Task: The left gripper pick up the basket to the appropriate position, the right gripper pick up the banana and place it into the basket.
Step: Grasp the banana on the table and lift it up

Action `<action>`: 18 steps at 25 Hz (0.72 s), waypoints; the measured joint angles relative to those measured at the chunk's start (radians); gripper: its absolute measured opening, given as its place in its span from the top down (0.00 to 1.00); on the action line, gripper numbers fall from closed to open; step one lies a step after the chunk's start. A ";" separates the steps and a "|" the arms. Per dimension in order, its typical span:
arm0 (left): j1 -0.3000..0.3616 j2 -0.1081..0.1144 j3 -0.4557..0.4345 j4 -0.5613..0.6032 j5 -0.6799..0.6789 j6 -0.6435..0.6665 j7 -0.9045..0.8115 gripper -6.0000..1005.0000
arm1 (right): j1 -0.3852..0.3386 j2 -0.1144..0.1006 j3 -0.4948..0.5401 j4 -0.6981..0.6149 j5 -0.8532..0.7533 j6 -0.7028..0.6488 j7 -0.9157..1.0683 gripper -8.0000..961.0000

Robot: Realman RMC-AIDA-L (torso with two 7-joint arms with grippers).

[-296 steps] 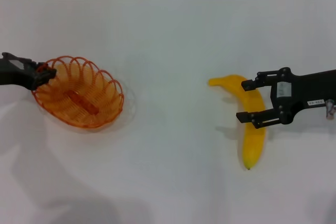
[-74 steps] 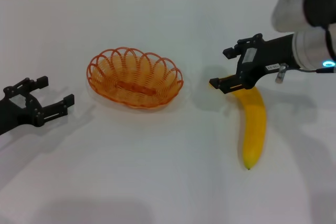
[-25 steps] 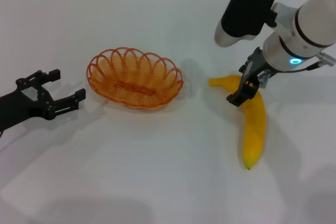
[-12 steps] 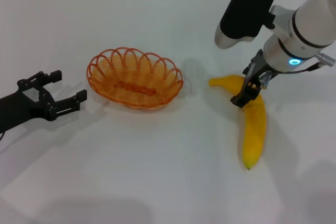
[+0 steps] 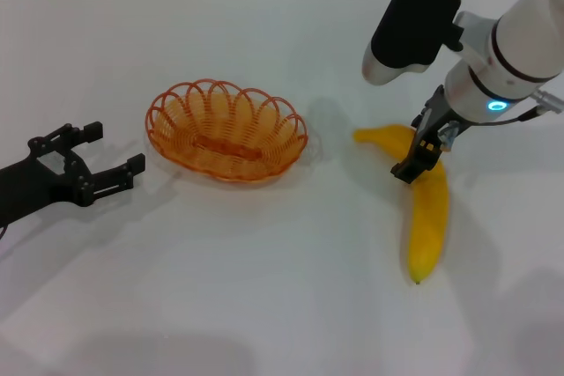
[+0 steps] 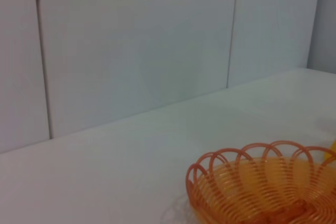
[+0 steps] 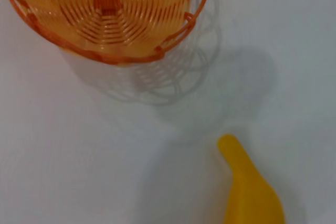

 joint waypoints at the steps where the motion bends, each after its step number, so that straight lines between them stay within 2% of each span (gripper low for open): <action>1: 0.000 0.000 0.000 0.000 0.000 0.000 0.000 0.11 | 0.001 0.000 0.000 0.001 0.000 -0.001 0.000 0.29; 18: 0.002 0.000 0.000 -0.001 0.000 0.000 0.014 0.11 | 0.008 0.001 0.006 0.015 0.005 -0.005 0.003 0.33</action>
